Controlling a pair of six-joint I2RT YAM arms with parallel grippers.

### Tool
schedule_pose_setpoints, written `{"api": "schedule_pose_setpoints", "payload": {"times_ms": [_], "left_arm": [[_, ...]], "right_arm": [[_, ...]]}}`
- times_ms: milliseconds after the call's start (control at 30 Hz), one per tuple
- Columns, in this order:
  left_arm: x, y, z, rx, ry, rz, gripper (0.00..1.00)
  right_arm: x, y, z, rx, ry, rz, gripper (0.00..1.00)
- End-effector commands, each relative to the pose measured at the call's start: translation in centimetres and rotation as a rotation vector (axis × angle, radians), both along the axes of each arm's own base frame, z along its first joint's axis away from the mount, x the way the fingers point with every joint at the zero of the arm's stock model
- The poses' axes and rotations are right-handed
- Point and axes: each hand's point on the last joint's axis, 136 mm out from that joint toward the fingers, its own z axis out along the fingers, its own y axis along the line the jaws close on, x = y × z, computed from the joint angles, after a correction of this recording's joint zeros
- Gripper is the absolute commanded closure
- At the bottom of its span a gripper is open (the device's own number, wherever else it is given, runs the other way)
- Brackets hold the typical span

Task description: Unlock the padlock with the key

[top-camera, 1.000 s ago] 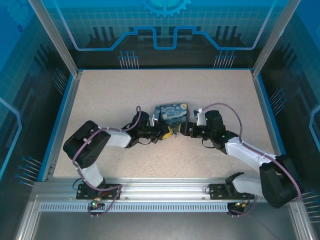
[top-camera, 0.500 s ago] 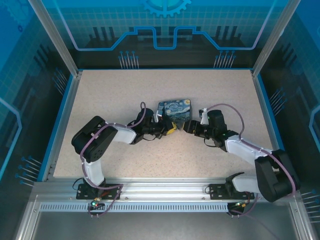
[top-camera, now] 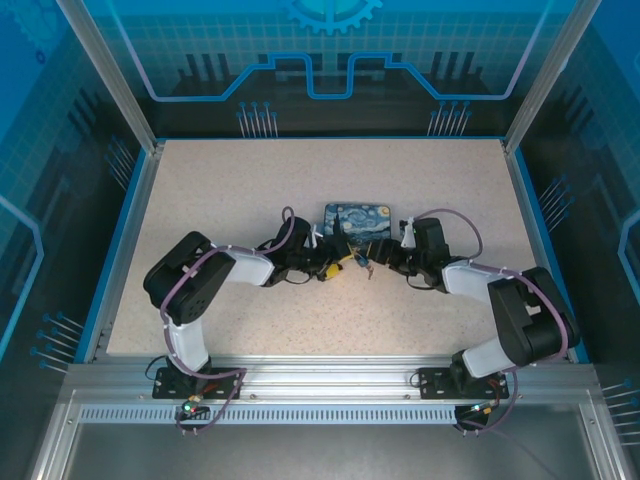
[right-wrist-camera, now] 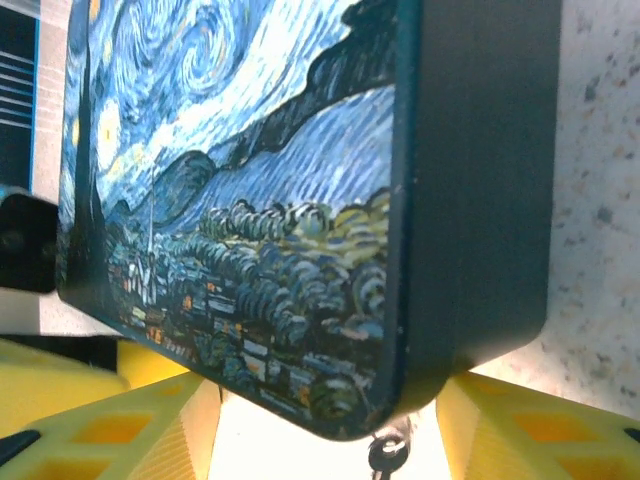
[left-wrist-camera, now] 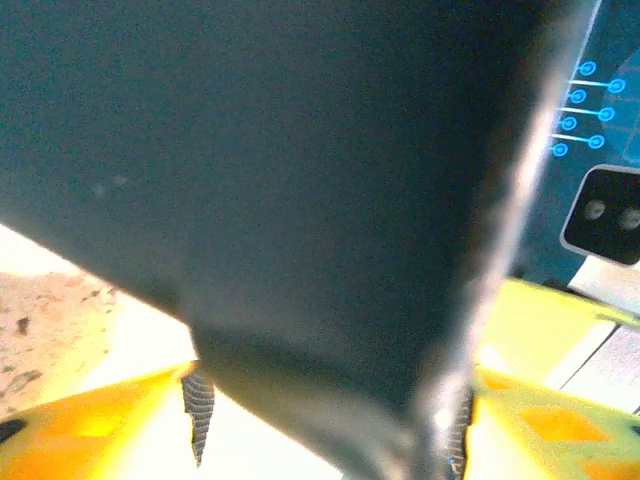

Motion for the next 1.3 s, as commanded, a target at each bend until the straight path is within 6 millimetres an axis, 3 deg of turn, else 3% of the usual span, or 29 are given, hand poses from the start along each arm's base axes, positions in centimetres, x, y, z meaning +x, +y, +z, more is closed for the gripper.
{"api": "schedule_pose_setpoints", "payload": {"times_ms": [0, 533, 767, 1100, 1267], "left_arm": [[-0.1, 0.2, 2.2, 0.021, -0.064, -0.019, 0.30], [0.0, 3.5, 8.1, 0.050, -0.205, 0.015, 0.16], [1.1, 5.4, 11.1, 0.064, -0.275, 0.054, 0.01], [3.3, 9.9, 14.5, 0.262, -0.342, 0.142, 0.01], [5.0, 12.6, 17.6, 0.410, -0.448, 0.192, 0.01]], "right_arm": [[2.2, 0.1, 1.7, 0.038, -0.054, -0.018, 0.40], [6.8, 1.6, 3.0, 0.101, -0.074, 0.015, 0.40], [5.0, 0.9, 3.8, 0.105, -0.082, 0.009, 0.40], [1.9, -0.7, 4.6, 0.051, -0.103, -0.003, 0.40], [1.0, -1.3, 4.2, 0.016, -0.116, 0.002, 0.40]]}}
